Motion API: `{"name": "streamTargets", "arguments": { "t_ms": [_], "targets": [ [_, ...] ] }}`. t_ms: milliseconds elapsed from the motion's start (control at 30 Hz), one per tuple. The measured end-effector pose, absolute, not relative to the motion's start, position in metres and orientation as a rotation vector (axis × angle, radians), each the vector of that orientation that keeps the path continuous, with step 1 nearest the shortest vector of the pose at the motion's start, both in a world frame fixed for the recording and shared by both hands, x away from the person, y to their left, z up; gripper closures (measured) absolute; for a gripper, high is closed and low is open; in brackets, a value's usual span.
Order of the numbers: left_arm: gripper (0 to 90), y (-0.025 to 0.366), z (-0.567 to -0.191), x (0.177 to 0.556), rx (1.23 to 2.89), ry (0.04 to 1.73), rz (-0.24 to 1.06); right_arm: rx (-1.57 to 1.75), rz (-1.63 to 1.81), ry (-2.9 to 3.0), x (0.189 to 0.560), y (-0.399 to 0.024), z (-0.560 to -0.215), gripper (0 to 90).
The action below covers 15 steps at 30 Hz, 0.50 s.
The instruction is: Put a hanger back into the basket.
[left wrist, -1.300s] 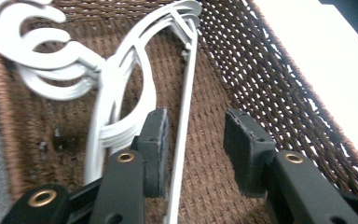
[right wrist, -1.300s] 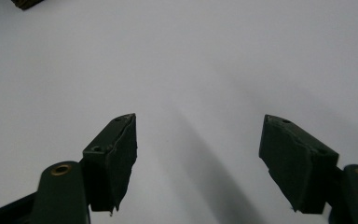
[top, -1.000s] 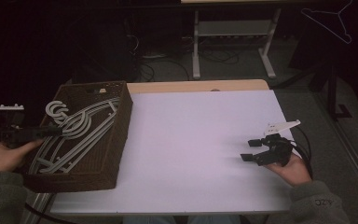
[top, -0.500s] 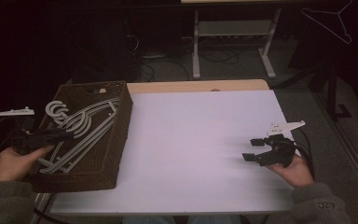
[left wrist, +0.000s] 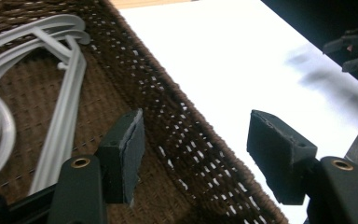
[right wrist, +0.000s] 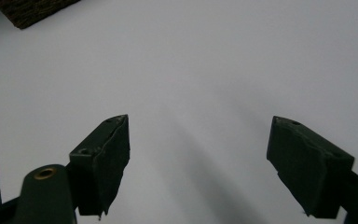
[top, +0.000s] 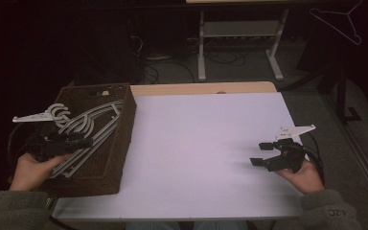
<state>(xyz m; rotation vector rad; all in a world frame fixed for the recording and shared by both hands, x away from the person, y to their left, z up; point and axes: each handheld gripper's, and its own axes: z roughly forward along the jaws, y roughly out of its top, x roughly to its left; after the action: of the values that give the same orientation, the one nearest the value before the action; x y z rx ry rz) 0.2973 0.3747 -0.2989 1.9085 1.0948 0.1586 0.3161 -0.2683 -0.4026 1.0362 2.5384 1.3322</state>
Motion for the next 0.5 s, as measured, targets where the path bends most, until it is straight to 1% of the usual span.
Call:
{"name": "streamTargets", "arguments": {
  "t_ms": [267,300,500],
  "targets": [
    [32.2,0.35,-0.305,0.299,1.924,1.055,0.138,1.029,1.332,2.531,0.314,-0.268,-0.402,18.9],
    [32.3,0.346,-0.307,0.299,1.909,1.057,0.136,1.032,1.333,2.53,0.314,-0.268,-0.401,18.9],
    [31.1,0.324,-0.311,0.3,1.938,1.009,0.129,1.028,1.34,2.527,0.312,-0.269,-0.4,18.5]
  ]
}}
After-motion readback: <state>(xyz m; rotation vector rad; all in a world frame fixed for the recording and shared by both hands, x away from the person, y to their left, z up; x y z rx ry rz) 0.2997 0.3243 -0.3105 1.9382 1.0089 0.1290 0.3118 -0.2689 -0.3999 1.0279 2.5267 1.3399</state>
